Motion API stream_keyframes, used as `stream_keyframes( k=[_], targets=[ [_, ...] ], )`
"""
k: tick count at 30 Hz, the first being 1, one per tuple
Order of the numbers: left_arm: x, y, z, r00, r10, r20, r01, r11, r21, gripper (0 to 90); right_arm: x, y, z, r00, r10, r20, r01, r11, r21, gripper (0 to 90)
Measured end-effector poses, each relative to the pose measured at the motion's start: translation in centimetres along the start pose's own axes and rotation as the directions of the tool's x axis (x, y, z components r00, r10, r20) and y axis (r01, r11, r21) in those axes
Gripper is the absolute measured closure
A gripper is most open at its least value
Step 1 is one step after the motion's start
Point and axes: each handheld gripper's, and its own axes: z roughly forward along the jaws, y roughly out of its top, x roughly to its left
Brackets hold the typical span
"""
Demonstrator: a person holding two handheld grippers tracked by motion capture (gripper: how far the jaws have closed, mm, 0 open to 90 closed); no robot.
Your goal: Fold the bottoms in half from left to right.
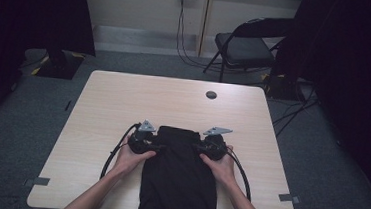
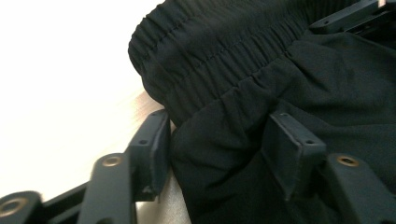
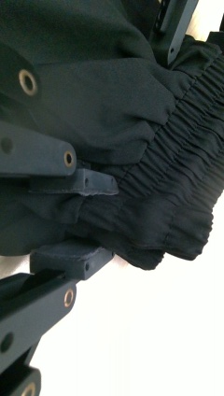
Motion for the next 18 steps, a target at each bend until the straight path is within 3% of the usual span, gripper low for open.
stream_keyframes(
  k=[1,3,7,10,15,18],
  targets=[
    [0.0,0.0,0.0,0.9997,0.019,-0.012,-0.019,0.9998,0.005,48.4,0.1,0.0,0.0,1.0,-0.001,0.004,0.001,1.0,0.003,70.2],
    [0.2,0.0,-0.2,0.9998,0.011,-0.015,-0.011,0.9999,0.006,57.7,0.2,0.0,0.0,0.9999,-0.006,0.009,0.006,1.0,0.002,72.1],
    [0.7,0.1,0.0,0.9967,-0.081,-0.003,0.081,0.9966,-0.012,74.8,-0.1,0.1,0.1,0.9991,0.04,-0.016,-0.04,0.999,-0.01,73.7],
    [1.1,0.2,0.2,0.9946,-0.103,0.015,0.103,0.9943,-0.024,77.6,-0.2,0.3,0.1,0.9991,0.041,-0.013,-0.042,0.999,-0.019,74.9],
    [1.6,0.9,-0.8,0.9945,-0.099,0.035,0.101,0.9936,-0.052,78.6,-0.6,1.3,-0.6,0.998,0.049,-0.041,-0.051,0.996,-0.071,76.8],
    [1.8,2.0,-1.9,0.9941,-0.104,0.032,0.107,0.9884,-0.108,78.6,-0.4,2.3,-1.2,0.9976,0.045,-0.052,-0.05,0.993,-0.106,77.0]
  ],
)
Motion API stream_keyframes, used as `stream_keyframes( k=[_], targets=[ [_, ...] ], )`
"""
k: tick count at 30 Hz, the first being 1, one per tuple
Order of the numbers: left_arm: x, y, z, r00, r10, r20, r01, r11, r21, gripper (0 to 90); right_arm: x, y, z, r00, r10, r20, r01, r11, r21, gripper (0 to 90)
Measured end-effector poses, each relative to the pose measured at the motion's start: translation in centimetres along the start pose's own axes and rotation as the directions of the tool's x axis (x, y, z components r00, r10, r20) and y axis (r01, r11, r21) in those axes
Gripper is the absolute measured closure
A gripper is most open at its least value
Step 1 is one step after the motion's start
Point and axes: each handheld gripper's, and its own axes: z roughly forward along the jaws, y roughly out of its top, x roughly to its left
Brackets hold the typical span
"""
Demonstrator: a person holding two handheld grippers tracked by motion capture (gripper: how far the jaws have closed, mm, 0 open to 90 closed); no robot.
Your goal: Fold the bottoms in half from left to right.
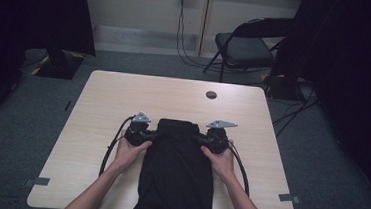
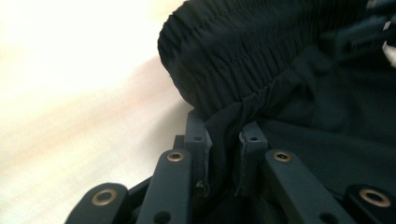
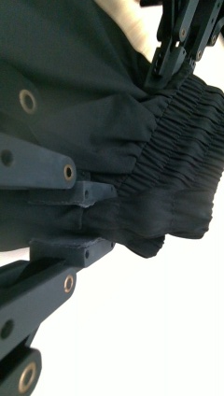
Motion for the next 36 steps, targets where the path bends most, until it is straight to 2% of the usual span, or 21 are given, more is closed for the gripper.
stream_keyframes(
  k=[2,5,8,14,18,23,27,30,31,32,34,36],
  targets=[
    [0.0,0.8,-0.7,1.0,0.002,0.005,-0.002,0.9999,-0.015,78.7,0.2,0.8,-0.5,1.0,0.0,-0.009,0.0,1.0,-0.029,77.1],
    [0.4,1.5,-1.5,0.9986,-0.048,0.023,0.049,0.9951,-0.086,79.1,0.2,1.9,-1.1,0.9997,-0.003,-0.024,0.002,0.998,-0.065,77.1],
    [0.6,2.0,-1.9,0.9982,-0.055,0.026,0.057,0.9929,-0.104,79.2,0.2,3.1,-1.5,0.9995,-0.009,-0.031,0.006,0.995,-0.095,77.0],
    [0.5,4.7,-3.4,0.9999,0.008,-0.006,-0.009,0.9897,-0.143,79.2,0.3,5.4,-2.4,0.9989,-0.015,-0.043,0.009,0.989,-0.145,77.0],
    [0.5,6.6,-4.6,0.9987,0.04,-0.032,-0.045,0.9832,-0.177,79.1,0.4,7.1,-2.9,0.9988,-0.024,-0.042,0.016,0.983,-0.185,77.0],
    [0.9,8.3,-5.9,0.9979,0.039,-0.053,-0.049,0.974,-0.221,79.2,0.8,9.5,-3.5,0.9982,-0.048,-0.037,0.039,0.974,-0.222,77.0],
    [1.4,9.5,-6.6,0.9963,0.035,-0.078,-0.053,0.97,-0.237,80.0,1.2,11.1,-3.6,0.9978,-0.056,-0.035,0.045,0.969,-0.245,77.0],
    [1.5,10.0,-7.1,0.9958,0.046,-0.079,-0.066,0.9592,-0.275,79.9,1.2,12.2,-3.6,0.9968,-0.073,-0.032,0.062,0.964,-0.258,77.3],
    [1.5,10.1,-7.2,0.9965,0.039,-0.074,-0.058,0.9584,-0.279,79.8,1.3,12.6,-3.7,0.9954,-0.093,-0.02,0.085,0.961,-0.265,77.4],
    [1.6,10.1,-7.2,0.9963,0.035,-0.079,-0.057,0.9565,-0.286,79.9,1.3,13.0,-3.8,0.9944,-0.103,-0.023,0.093,0.961,-0.26,77.5],
    [1.7,10.5,-7.3,0.9978,0.022,-0.062,-0.041,0.9511,-0.306,79.9,1.2,13.7,-4.1,0.9938,-0.108,-0.026,0.098,0.959,-0.265,77.6],
    [1.5,11.0,-7.5,0.9967,0.023,-0.078,-0.047,0.947,-0.318,79.9,1.3,14.4,-4.4,0.9929,-0.119,-0.011,0.112,0.957,-0.269,77.7]
  ],
)
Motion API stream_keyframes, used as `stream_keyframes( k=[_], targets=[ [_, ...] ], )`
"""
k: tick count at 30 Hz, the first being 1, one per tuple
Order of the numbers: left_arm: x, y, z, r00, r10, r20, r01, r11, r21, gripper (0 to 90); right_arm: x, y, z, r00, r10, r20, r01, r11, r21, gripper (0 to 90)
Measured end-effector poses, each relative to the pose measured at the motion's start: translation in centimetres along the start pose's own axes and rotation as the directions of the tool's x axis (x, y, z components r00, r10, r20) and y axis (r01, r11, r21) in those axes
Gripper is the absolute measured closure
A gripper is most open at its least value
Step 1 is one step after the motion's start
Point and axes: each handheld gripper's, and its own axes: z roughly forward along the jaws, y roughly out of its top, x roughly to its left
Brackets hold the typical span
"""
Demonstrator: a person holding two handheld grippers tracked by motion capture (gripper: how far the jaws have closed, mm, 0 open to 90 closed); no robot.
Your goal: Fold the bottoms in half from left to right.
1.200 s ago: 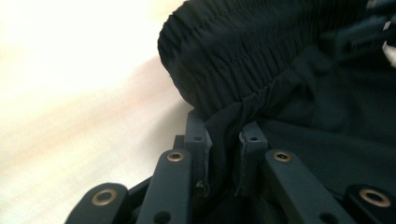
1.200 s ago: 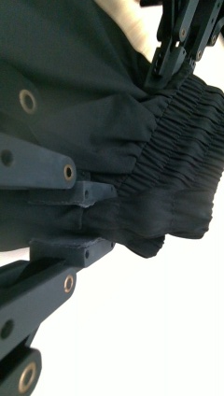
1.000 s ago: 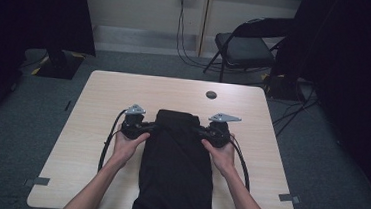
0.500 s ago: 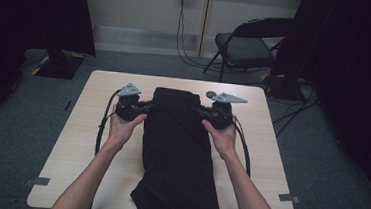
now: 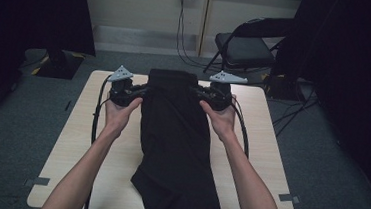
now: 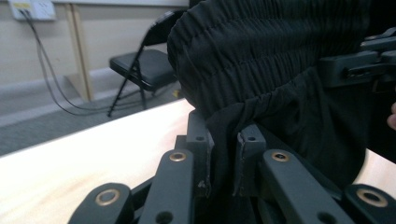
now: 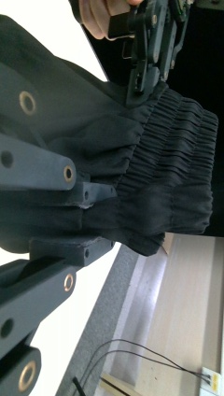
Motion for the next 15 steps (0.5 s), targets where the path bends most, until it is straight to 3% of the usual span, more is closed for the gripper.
stream_keyframes(
  k=[5,10,12,13,15],
  targets=[
    [-0.4,1.8,-0.5,0.9997,0.016,-0.021,-0.017,0.9993,-0.034,79.8,0.1,2.0,0.0,0.9998,-0.002,0.019,0.002,0.999,-0.033,77.8],
    [0.3,3.9,-1.3,0.9988,0.03,-0.039,-0.032,0.9978,-0.059,79.8,0.2,3.8,0.3,0.9999,-0.009,0.013,0.01,0.998,-0.056,77.9],
    [0.6,5.1,-1.1,0.9979,0.046,-0.047,-0.049,0.9969,-0.062,79.8,0.2,5.3,0.5,0.9975,-0.061,0.036,0.063,0.997,-0.045,77.9],
    [0.8,5.7,-1.0,0.9975,0.048,-0.052,-0.051,0.9965,-0.066,79.8,0.0,6.2,0.6,0.9964,-0.072,0.043,0.074,0.997,-0.031,77.9],
    [1.1,6.9,-0.9,0.9983,0.032,-0.049,-0.037,0.9941,-0.102,79.8,-0.2,8.0,0.4,0.9951,-0.083,0.053,0.086,0.995,-0.054,77.9]
  ],
)
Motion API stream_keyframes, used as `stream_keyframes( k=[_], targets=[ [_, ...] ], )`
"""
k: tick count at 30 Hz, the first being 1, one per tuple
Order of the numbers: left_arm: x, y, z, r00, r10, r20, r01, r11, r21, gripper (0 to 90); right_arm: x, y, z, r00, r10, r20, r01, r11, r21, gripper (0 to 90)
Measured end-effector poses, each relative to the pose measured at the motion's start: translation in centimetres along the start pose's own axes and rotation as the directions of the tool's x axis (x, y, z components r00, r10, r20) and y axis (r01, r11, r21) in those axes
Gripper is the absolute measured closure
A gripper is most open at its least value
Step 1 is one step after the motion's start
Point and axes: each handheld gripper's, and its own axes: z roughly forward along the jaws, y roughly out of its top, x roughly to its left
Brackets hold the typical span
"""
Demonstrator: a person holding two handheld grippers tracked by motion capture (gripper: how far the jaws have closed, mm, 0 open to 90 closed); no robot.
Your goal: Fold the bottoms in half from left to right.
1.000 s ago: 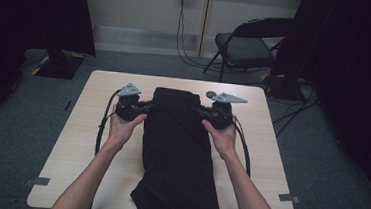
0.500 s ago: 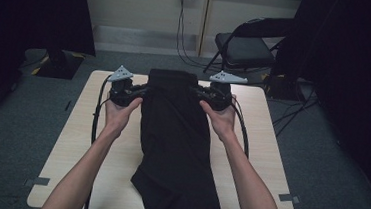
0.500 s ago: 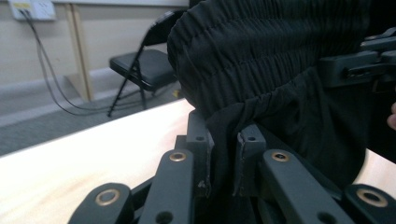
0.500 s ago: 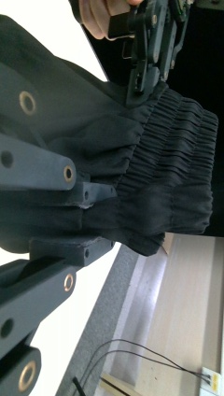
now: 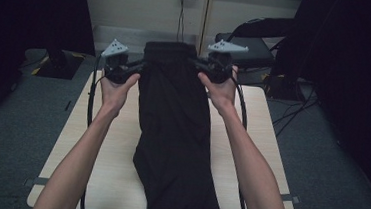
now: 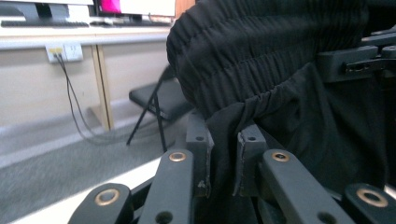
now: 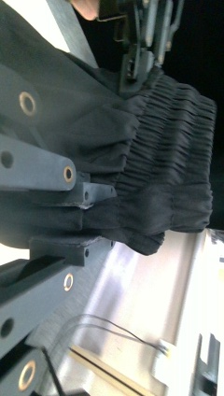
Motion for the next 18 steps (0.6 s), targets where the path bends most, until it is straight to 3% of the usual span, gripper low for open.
stream_keyframes(
  k=[3,5,9,11,14,16,18],
  targets=[
    [-0.4,0.9,0.2,1.0,0.008,0.001,-0.008,0.9998,-0.016,79.7,-0.4,2.2,-0.4,0.9993,-0.033,0.018,0.033,0.999,-0.029,77.9],
    [-1.0,0.5,0.2,0.9994,0.033,0.014,-0.033,0.9994,0.009,79.4,-0.7,1.8,-0.6,0.9996,-0.022,0.018,0.022,0.999,-0.028,77.9],
    [-2.3,-2.0,-0.3,0.9952,0.071,0.068,-0.075,0.9946,0.071,78.8,-0.8,-2.2,-1.5,0.9996,0.018,-0.021,-0.018,1.0,-0.012,77.9],
    [-3.2,-3.6,-0.5,0.9932,0.066,0.096,-0.075,0.9929,0.092,78.5,-0.8,-4.8,-2.3,0.9969,0.053,-0.059,-0.053,0.999,0.001,77.9],
    [-4.6,-5.6,-1.5,0.99,0.038,0.136,-0.052,0.9935,0.101,78.3,-0.5,-7.1,-3.7,0.9899,0.099,-0.102,-0.098,0.995,0.008,77.9],
    [-5.7,-6.5,-2.4,0.9861,0.044,0.16,-0.063,0.9912,0.116,78.0,0.2,-8.0,-5.0,0.9885,0.093,-0.119,-0.092,0.996,0.016,77.8],
    [-7.0,-7.2,-3.8,0.9763,0.064,0.207,-0.093,0.9862,0.137,77.2,1.1,-8.5,-6.5,0.9871,0.094,-0.129,-0.091,0.996,0.024,77.7]
  ],
)
